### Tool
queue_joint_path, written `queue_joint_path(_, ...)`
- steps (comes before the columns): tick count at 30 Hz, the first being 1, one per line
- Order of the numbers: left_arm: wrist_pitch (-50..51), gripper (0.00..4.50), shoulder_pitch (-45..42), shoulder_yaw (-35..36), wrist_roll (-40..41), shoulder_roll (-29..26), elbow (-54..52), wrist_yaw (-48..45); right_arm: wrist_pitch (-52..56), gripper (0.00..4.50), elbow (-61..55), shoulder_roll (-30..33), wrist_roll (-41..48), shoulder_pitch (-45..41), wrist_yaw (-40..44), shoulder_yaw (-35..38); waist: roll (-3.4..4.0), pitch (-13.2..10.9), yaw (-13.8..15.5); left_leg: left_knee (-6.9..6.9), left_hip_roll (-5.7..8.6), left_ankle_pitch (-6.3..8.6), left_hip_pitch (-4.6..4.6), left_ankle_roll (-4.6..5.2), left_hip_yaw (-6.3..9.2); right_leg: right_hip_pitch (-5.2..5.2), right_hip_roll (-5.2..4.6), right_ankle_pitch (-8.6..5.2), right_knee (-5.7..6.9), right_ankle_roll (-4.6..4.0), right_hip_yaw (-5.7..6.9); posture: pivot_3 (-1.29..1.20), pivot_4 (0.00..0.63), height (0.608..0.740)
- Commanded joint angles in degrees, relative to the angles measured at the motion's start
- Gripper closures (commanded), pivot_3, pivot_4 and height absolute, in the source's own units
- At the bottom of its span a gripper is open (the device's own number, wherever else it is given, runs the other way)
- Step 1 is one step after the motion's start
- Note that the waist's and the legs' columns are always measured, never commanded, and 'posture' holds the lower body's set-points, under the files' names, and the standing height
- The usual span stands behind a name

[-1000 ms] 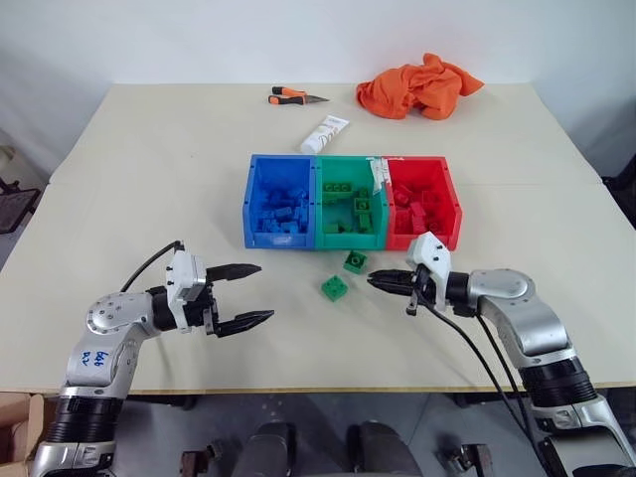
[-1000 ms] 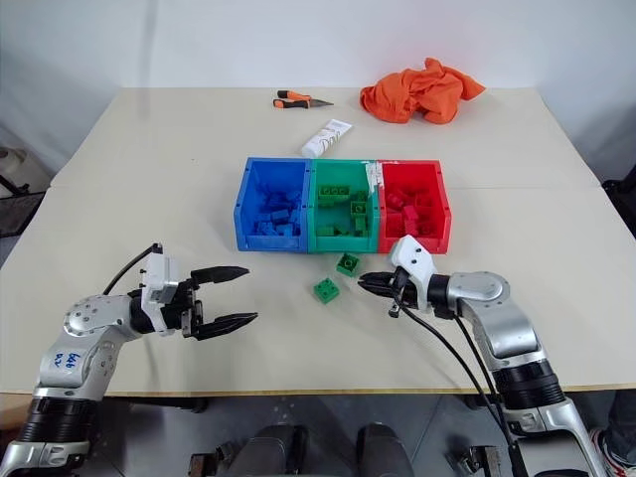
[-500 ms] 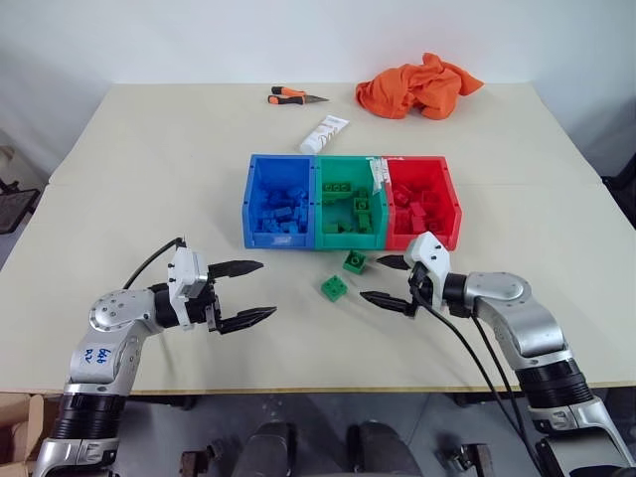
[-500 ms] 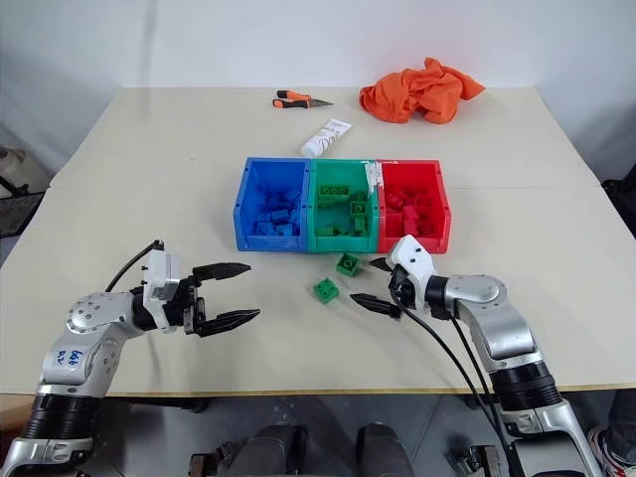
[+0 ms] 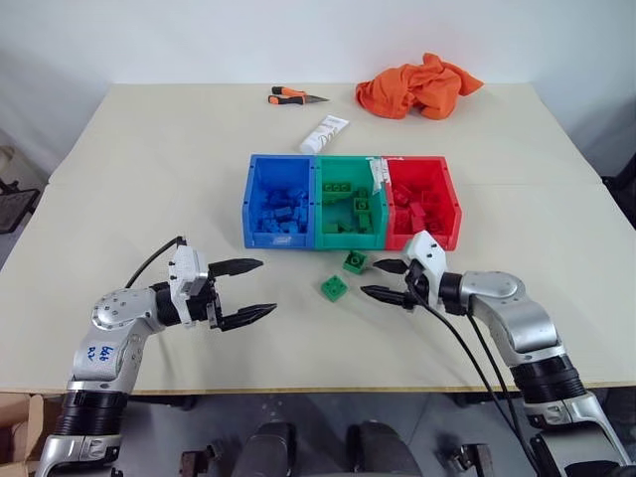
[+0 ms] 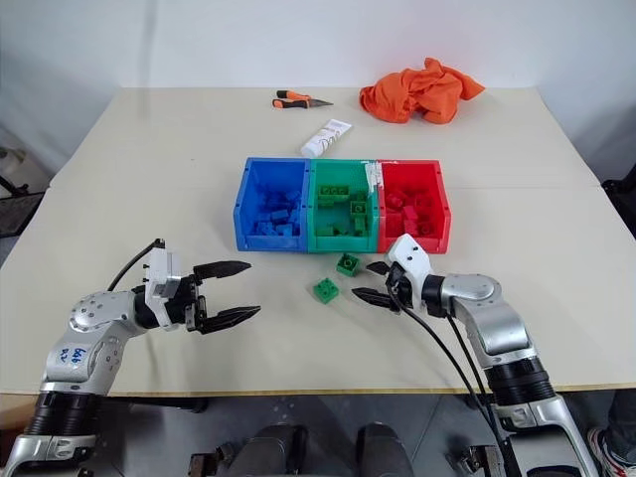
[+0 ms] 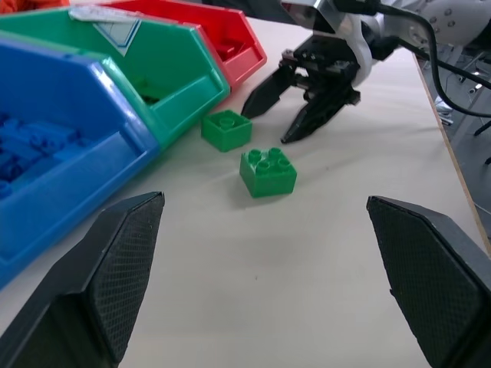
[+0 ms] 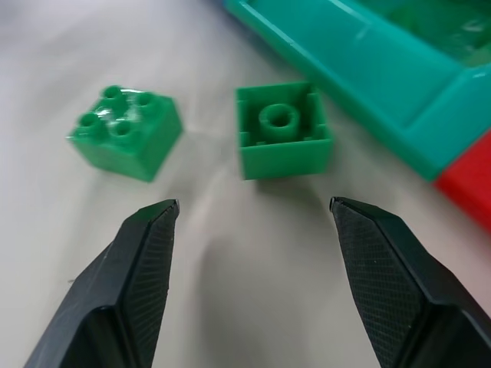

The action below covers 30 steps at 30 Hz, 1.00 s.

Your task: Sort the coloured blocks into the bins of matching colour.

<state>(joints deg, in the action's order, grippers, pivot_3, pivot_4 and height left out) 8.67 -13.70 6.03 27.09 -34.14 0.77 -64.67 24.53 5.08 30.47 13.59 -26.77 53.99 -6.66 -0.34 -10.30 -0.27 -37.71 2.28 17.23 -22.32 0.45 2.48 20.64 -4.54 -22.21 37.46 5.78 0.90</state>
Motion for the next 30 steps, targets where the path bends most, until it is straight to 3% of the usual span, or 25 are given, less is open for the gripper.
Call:
queue_joint_path(1, -0.54, 0.00, -0.89, 1.09, 0.56, -1.08, -0.87, -0.42, -2.53, 1.27, 2.12, -0.73, -0.78, -1.39, -0.45, 0.02, 0.00, 0.00, 0.00, 0.01, 0.00, 0.00, 0.00, 0.00, 0.00, 0.00, 0.00, 0.00, 0.00, 0.00, 0.00, 0.00, 0.150, 0.740)
queue_joint_path(13, -0.17, 0.00, -0.30, 0.91, 0.76, -1.07, -1.96, 0.04, -8.39, 1.27, 11.65, -5.42, -2.90, -6.12, -0.67, -0.46, 0.00, 0.00, -0.70, -0.03, 0.00, -0.01, 0.03, -0.02, -0.01, 0.00, 0.00, 0.00, 0.10, 0.00, 0.00, 0.00, 0.150, 0.740)
queue_joint_path(30, -0.03, 0.00, 1.33, 1.12, 0.99, -0.81, -3.55, 1.11, -9.57, 1.27, 10.83, -8.81, -2.73, -6.89, 0.41, -1.80, 0.00, 0.00, -1.36, 0.01, 0.00, -0.02, 0.03, -0.03, -0.01, 0.03, 0.00, 0.00, 0.17, 0.00, -0.01, 0.00, 0.150, 0.740)
